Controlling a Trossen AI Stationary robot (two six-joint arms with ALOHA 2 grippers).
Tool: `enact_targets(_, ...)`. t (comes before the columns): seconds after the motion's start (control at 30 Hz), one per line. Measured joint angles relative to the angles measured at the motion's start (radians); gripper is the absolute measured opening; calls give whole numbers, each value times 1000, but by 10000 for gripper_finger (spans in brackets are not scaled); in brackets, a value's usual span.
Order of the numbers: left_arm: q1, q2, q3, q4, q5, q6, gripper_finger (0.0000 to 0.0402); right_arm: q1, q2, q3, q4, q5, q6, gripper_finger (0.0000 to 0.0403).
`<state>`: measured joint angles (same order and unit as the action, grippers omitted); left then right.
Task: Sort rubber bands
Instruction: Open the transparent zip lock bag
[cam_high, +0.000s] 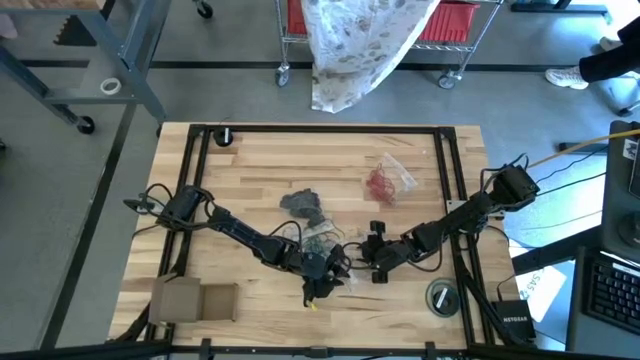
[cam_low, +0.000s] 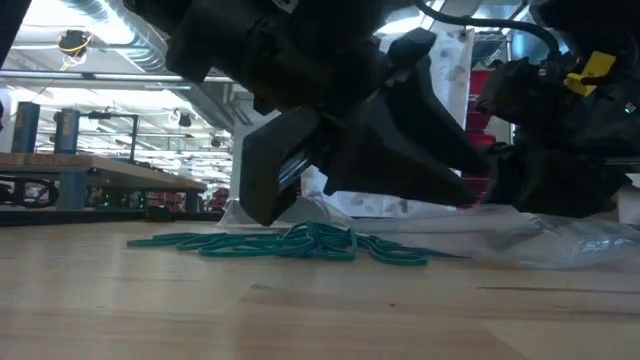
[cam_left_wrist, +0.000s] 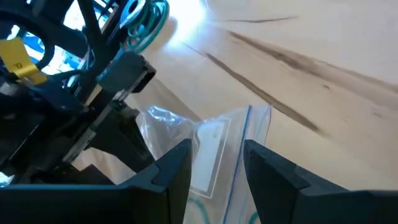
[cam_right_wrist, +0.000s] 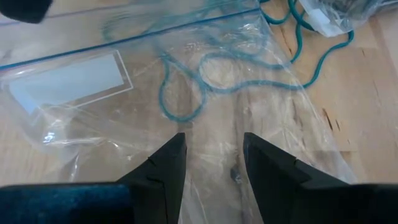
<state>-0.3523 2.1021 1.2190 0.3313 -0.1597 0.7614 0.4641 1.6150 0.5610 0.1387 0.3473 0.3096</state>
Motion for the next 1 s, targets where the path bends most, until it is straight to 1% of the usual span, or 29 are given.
enact_targets(0.5, -29, 0, 0, -5, 0, -2, 139, 0, 0, 0, -5, 0, 0, 154)
enact_targets(1.0, -17, 0, 0, 2, -3, 7, 139, 0, 0, 1, -7, 0, 0, 154)
